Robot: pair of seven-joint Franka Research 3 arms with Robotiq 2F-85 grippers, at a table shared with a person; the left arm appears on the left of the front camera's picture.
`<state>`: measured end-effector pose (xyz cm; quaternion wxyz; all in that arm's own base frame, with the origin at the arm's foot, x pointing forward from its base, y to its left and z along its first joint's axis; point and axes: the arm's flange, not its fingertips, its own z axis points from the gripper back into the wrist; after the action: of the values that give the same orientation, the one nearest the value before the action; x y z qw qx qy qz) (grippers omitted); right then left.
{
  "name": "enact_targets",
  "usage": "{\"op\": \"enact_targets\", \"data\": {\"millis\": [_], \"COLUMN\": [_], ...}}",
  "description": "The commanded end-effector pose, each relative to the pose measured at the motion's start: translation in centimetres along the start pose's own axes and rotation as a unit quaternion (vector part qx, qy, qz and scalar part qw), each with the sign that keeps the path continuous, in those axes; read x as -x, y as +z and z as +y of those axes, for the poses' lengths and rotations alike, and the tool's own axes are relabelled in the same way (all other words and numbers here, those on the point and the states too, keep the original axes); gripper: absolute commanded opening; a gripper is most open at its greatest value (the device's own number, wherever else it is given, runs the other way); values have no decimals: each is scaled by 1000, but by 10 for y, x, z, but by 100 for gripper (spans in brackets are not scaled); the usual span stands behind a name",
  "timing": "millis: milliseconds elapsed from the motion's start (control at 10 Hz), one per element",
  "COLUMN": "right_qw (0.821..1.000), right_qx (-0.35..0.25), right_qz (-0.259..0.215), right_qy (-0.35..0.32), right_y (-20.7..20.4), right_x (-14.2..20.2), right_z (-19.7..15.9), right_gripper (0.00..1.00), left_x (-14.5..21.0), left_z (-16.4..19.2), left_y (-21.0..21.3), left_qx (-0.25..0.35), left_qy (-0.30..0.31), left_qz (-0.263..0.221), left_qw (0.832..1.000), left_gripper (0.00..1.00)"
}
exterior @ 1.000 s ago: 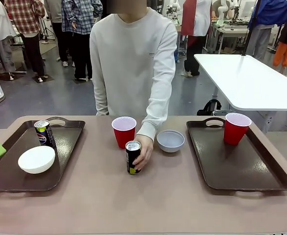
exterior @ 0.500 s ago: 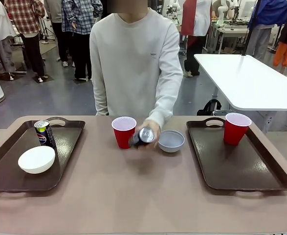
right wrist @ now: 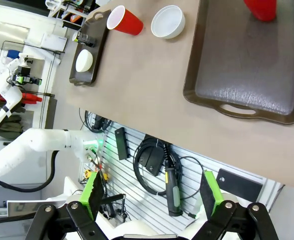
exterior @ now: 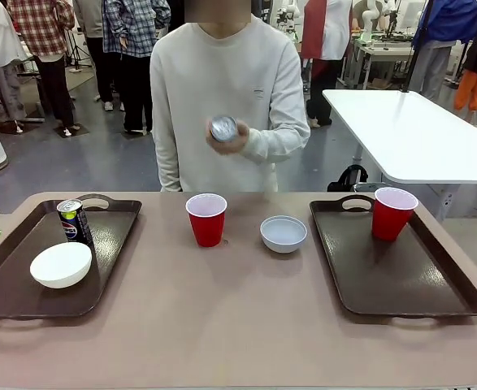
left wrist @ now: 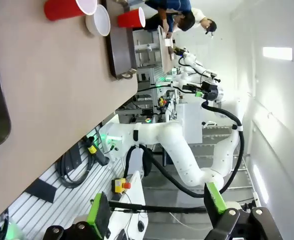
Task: Prepare tableware on both trays.
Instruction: Pick up a Picnic Bowl from the table and place it on a Handle tray.
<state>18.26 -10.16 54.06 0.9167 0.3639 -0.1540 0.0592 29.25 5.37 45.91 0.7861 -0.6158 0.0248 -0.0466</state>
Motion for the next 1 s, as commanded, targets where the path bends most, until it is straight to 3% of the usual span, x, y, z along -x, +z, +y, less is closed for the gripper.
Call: {"op": "enact_targets", "data": {"millis": [0, 100, 200, 300, 600, 700, 900], "right_qw": [1000, 996, 994, 992, 969, 963, 961], "right_qx": [0, 67, 92, 100, 210, 237, 261], "right_qz": [0, 10, 20, 53, 114, 106, 10], "right_qy": [0, 50, 57, 59, 67, 70, 94], "right_y": [0, 3, -5, -29, -122, -153, -193], "right_x": [0, 9, -7, -28, -59, -73, -83], "right_z": [0, 40, 61, 79, 115, 124, 131], "right_gripper": [100, 100, 100, 100, 100, 100, 100], "left_x": [0, 0, 0, 0, 0, 0, 0], "left_z": [-1, -1, -1, -1, -1, -1, -1], "left_y": [1, 1, 1, 1, 1, 1, 1], "left_qx": [6, 6, 6, 6, 6, 6, 6], "left_qy": [-14, -14, -14, -14, -14, -14, -14], "left_qz": [-1, -1, -1, -1, -1, -1, -1], "left_qw": [1000, 1000, 1000, 1000, 1000, 1000, 1000], "left_gripper": [100, 100, 100, 100, 100, 100, 100]}}
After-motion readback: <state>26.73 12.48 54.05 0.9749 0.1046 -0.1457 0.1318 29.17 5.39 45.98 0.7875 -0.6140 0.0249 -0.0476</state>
